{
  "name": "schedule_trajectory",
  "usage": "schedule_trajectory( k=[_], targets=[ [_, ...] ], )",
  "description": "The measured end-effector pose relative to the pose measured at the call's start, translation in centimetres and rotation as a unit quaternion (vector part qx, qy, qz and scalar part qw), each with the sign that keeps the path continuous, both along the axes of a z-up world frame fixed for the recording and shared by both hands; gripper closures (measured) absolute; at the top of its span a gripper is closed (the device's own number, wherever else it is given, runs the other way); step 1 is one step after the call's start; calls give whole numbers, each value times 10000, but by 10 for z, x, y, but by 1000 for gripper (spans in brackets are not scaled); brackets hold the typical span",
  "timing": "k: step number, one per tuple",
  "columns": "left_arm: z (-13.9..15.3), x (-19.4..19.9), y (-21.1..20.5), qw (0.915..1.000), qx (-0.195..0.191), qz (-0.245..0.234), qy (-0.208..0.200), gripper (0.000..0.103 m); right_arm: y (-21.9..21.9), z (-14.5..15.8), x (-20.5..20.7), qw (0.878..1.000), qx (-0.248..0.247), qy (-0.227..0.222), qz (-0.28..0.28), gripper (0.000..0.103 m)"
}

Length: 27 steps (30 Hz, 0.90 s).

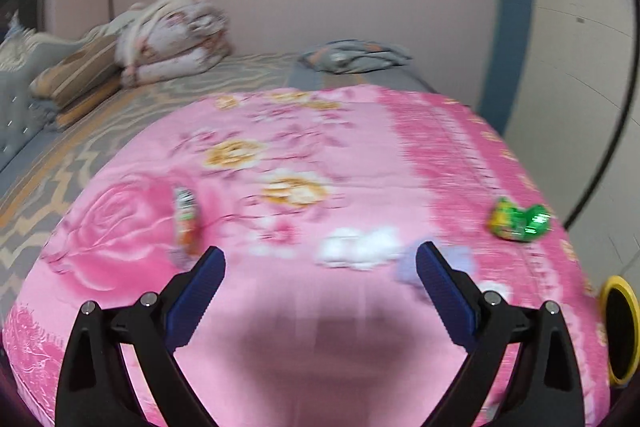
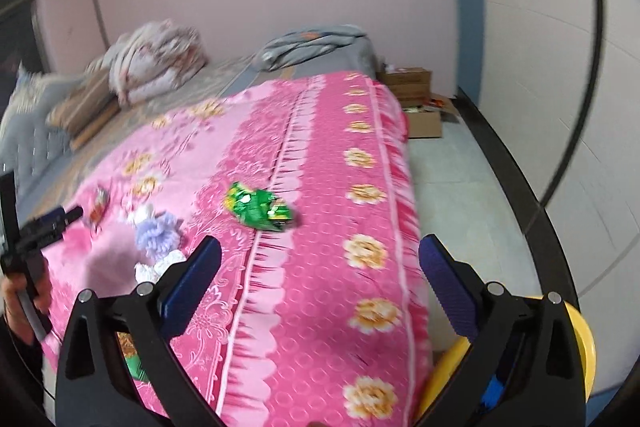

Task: Collect trash
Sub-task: 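Move both tools back over the bed toward the green chip bag, then grasp the green chip bag with the right tool while the left tool grasps the white snack packet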

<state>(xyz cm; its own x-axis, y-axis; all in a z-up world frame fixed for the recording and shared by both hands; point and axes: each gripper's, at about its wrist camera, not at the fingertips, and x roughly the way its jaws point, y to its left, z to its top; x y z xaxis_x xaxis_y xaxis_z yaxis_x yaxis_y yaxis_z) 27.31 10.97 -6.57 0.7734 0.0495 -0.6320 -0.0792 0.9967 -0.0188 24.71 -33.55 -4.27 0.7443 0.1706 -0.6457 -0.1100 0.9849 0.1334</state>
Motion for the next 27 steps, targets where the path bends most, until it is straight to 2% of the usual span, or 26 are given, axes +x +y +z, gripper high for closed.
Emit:
schedule_trajectory(
  k=[7,13,18,25,27],
  targets=[
    [-15,27,75,9965,-29,826,131,10,54,-28,50,9979,-490,160,382,8],
    [-35,53,118,9917,13,1248,325,10,82,-53,98,9944,-862,340,505,8],
    [-54,68,141,9882,-99,1449,480,10,77,-72,132,9965,-420,675,253,8],
    [-76,84,155,9861,-410,1466,663,10,82,-97,151,9954,-191,919,216,8],
    [-79,89,152,9871,-388,1393,688,10,87,-104,154,9948,-149,976,251,9]
  ],
)
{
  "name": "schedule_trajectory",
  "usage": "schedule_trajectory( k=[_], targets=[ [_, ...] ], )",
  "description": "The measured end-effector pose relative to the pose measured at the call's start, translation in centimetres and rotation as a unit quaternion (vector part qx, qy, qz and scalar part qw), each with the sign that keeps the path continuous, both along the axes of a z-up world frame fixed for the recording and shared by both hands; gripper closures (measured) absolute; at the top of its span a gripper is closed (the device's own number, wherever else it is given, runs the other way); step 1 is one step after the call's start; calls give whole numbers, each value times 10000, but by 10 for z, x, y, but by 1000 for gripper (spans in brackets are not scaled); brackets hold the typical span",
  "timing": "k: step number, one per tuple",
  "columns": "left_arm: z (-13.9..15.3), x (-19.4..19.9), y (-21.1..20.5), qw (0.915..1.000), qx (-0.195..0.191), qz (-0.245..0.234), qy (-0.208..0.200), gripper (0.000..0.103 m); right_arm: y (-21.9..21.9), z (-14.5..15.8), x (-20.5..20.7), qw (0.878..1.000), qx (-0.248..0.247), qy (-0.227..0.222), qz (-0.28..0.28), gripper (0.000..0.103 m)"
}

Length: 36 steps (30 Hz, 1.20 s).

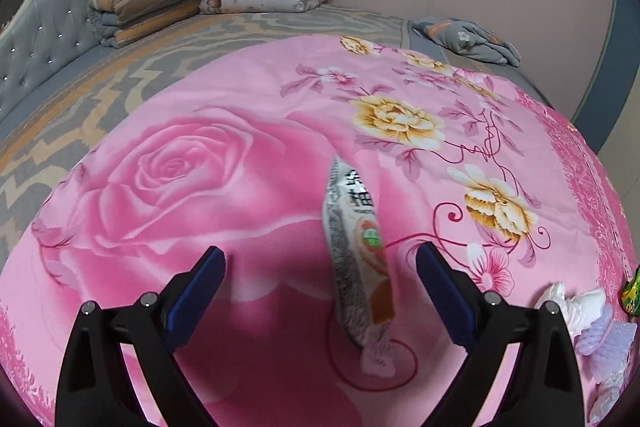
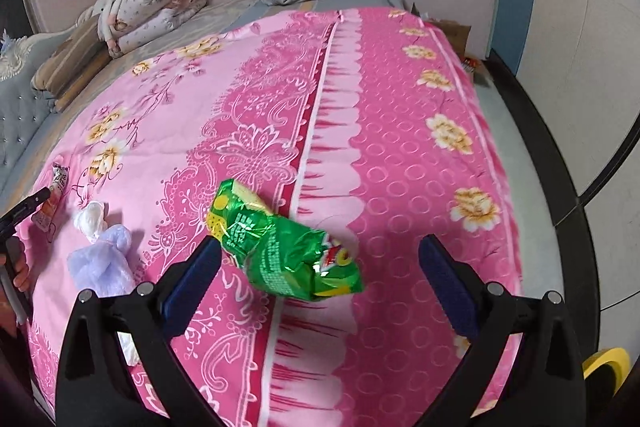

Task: Collect trash
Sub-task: 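Grasp the green chip bag with the right tool while the left tool grasps the white snack packet, then carry the green chip bag and white snack packet over the yellow bin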

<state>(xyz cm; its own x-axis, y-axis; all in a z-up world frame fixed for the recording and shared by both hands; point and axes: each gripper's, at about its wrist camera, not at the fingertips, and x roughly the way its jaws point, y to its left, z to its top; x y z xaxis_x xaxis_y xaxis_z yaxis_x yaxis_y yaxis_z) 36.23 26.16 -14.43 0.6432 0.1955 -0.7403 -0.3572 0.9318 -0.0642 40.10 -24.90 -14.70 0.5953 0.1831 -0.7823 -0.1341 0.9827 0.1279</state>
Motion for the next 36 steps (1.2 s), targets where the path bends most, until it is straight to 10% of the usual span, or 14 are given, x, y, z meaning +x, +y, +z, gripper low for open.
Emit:
schedule_trajectory(
  k=[3,13,36],
  targets=[
    [-2,7,-6,9999,84,-84,21,12,8,-8,3,10000,-7,40,55,9],
    [-20,23,-26,9980,343,-365,380,75,16,-30,6,9997,-70,231,66,48],
    [8,-16,-38,9984,53,-559,-25,79,2,4,-32,9999,96,73,0,57]
  ],
)
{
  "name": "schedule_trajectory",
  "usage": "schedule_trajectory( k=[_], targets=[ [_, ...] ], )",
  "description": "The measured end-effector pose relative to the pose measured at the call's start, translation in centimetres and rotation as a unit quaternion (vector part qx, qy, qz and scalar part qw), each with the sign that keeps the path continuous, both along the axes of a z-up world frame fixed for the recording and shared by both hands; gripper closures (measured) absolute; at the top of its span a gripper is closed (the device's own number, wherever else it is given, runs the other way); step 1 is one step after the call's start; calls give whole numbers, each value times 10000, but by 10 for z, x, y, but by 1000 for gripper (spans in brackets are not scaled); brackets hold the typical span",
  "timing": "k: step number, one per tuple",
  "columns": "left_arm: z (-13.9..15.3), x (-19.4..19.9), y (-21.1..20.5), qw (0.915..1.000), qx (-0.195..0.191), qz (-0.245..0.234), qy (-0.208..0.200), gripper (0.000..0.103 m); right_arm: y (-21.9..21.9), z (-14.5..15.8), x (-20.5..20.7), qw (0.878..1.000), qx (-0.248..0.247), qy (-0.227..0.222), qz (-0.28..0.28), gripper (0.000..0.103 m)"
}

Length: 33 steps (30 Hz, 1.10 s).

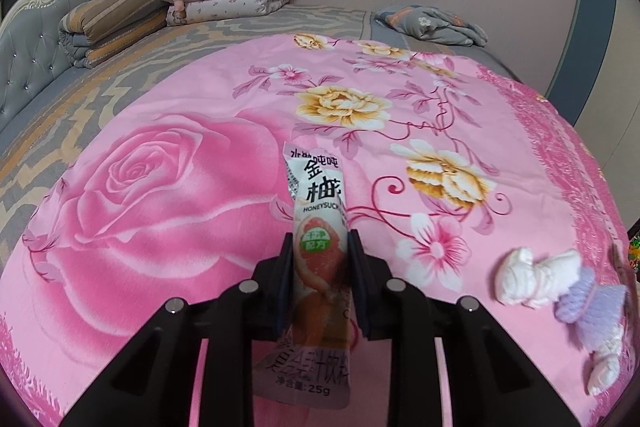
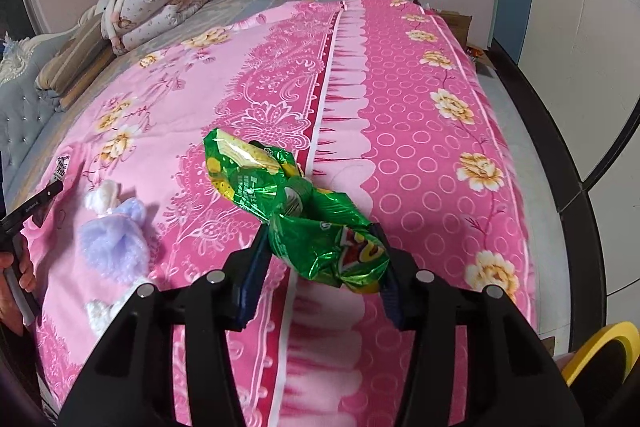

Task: Collect trash
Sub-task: 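Carry the green chip bag and white snack packet over the yellow bin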

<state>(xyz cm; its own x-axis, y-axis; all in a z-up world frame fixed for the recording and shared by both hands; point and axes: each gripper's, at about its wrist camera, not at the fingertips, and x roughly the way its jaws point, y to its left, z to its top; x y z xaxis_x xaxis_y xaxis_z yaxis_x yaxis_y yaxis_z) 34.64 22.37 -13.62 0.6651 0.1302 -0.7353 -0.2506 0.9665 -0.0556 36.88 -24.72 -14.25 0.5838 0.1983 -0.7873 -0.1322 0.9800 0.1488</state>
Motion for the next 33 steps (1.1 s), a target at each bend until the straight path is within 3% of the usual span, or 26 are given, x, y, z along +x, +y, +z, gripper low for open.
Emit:
schedule_trajectory(
  k=[13,33],
  targets=[
    [41,-51,-28,9981,-333,-233,-470,79,-11,49,-66,9995,99,-297,24,57],
    [93,-109,-133,9883,-500,-1203,-792,79,-58,101,-167,9975,268,-630,-190,57]
  ],
)
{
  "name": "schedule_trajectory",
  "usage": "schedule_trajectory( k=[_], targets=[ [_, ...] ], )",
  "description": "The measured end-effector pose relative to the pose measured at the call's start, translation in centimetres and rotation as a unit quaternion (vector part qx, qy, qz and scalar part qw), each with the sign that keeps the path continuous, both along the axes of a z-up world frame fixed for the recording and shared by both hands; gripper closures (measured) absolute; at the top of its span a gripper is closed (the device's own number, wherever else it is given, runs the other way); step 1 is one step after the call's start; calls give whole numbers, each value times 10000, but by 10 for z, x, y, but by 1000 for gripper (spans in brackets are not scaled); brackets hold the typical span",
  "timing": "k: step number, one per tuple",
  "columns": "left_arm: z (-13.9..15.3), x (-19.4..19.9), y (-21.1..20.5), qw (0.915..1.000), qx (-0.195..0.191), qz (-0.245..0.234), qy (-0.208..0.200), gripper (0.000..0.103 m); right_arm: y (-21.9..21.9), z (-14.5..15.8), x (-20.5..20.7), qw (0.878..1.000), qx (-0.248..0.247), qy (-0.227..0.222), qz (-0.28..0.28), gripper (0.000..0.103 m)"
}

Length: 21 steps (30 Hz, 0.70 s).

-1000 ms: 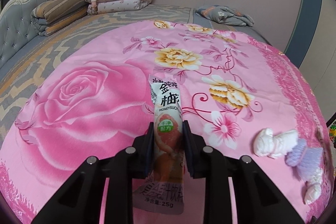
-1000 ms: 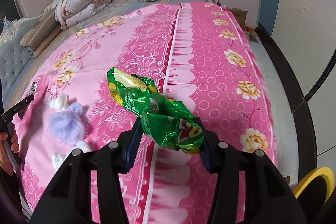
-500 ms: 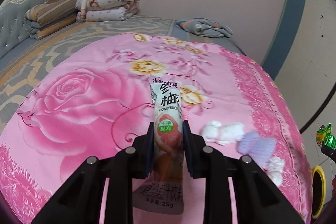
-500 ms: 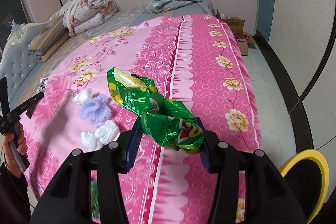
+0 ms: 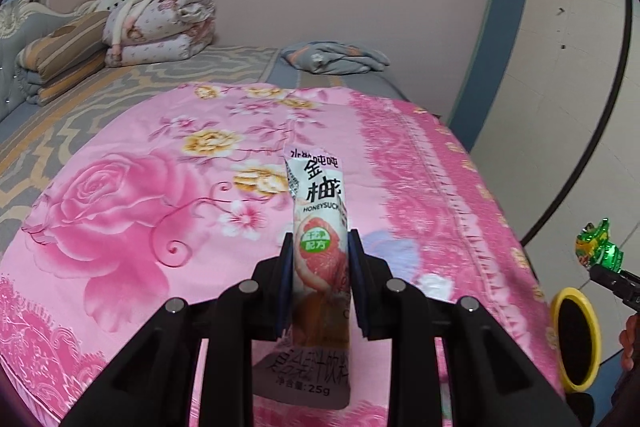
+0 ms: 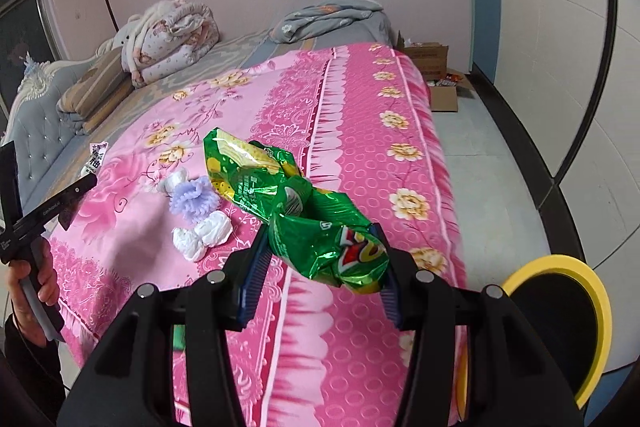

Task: Collect trash
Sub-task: 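Carry the green chip bag and white snack packet over the yellow bin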

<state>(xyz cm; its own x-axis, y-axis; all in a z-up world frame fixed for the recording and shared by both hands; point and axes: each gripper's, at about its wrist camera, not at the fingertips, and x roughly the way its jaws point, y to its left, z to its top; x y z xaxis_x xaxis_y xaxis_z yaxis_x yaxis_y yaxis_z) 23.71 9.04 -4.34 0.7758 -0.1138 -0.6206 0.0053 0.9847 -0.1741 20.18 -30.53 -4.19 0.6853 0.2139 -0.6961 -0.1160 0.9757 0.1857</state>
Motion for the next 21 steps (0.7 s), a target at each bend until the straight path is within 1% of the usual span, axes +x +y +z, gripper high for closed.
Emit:
schedule_trajectory(
  k=[9,17,21],
  targets=[
    [15,-26,-58,9987,-140,-471,-144,79,-30,20,-39,9996,39,-188,-200,57],
    [28,-36,-108,9957,-185,-884,-227,79,-56,34,-71,9985,59,-339,-437,57],
    [37,-38,-131,9938,-159,-1061,-289,79,-74,41,-80,9973,107,-416,-595,57]
  ],
)
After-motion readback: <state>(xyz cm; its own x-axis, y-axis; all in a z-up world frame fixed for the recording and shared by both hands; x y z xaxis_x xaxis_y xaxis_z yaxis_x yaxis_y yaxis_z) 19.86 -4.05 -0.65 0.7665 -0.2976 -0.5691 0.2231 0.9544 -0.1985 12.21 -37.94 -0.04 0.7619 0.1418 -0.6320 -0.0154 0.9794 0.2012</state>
